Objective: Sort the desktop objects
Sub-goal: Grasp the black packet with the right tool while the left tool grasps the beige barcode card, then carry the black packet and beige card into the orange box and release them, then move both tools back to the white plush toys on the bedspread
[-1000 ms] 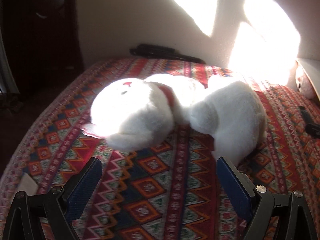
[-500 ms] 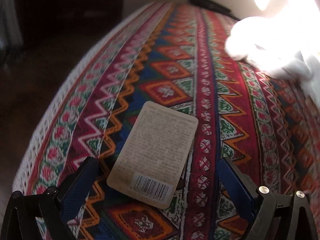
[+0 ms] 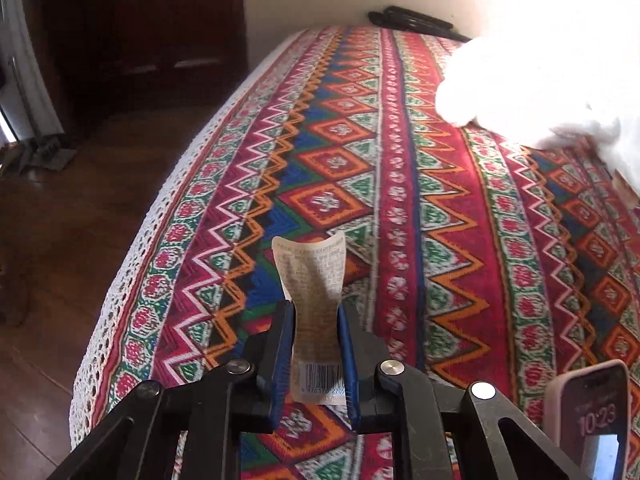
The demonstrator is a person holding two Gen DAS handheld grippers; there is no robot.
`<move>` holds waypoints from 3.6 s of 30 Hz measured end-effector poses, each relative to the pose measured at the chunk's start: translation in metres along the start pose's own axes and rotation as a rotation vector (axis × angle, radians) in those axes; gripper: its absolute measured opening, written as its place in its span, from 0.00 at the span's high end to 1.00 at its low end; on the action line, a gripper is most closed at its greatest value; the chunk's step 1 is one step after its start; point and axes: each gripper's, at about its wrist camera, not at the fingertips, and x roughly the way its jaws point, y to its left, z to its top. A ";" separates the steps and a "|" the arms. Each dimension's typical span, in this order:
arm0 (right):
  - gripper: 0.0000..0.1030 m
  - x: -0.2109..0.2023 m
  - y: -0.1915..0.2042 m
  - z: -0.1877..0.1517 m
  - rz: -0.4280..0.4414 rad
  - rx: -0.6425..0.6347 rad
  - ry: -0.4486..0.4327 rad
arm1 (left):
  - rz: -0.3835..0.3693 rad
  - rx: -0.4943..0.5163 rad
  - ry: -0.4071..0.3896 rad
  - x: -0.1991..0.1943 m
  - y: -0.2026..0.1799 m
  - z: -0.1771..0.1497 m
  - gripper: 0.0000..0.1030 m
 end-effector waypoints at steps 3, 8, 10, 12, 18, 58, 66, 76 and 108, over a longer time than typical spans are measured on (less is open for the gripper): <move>0.55 -0.005 0.002 0.000 0.000 -0.011 -0.015 | -0.018 0.005 -0.003 -0.006 -0.007 -0.001 0.87; 0.55 -0.014 -0.004 0.000 0.012 -0.001 -0.032 | 0.038 0.046 0.052 0.012 -0.017 -0.011 0.66; 0.55 -0.015 -0.006 -0.001 0.020 0.005 -0.030 | 0.054 0.014 0.029 0.018 -0.016 -0.008 0.57; 0.55 -0.014 -0.006 -0.003 0.023 0.003 -0.026 | 0.063 -0.004 0.000 0.024 -0.015 -0.007 0.53; 0.55 -0.014 -0.002 -0.006 0.024 -0.022 -0.025 | 0.055 0.022 0.016 0.019 -0.028 0.002 0.84; 0.55 -0.237 -0.261 -0.087 -0.555 0.432 -0.316 | -0.793 0.614 -0.338 -0.212 -0.677 0.018 0.73; 0.23 -0.241 -0.290 -0.109 -0.675 0.437 -0.243 | -0.720 0.584 -0.348 -0.207 -0.701 0.009 0.20; 0.20 -0.237 -0.278 -0.101 -0.673 0.443 -0.256 | -0.612 0.536 -0.374 -0.205 -0.663 0.016 0.16; 0.00 0.247 -0.120 -0.031 0.618 1.169 0.141 | 0.384 0.613 -0.293 0.021 -0.262 0.104 0.04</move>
